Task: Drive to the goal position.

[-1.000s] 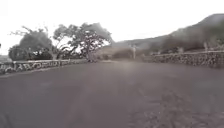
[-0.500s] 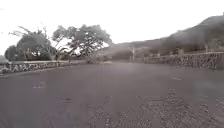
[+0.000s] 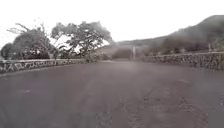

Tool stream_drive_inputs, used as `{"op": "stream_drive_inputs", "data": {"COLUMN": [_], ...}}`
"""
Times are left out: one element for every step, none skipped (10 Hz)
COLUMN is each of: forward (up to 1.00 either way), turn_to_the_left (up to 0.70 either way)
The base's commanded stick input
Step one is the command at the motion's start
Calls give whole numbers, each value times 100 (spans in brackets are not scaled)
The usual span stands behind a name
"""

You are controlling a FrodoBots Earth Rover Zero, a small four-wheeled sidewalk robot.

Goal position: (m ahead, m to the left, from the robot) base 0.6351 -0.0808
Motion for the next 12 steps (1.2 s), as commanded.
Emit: {"op": "stream_drive_inputs", "data": {"forward": [70,70,70,70,70,70,70,70,70,70,70,70], "turn_to_the_left": [0,0,0,0,0,0,0,0,0,0,0,0]}}
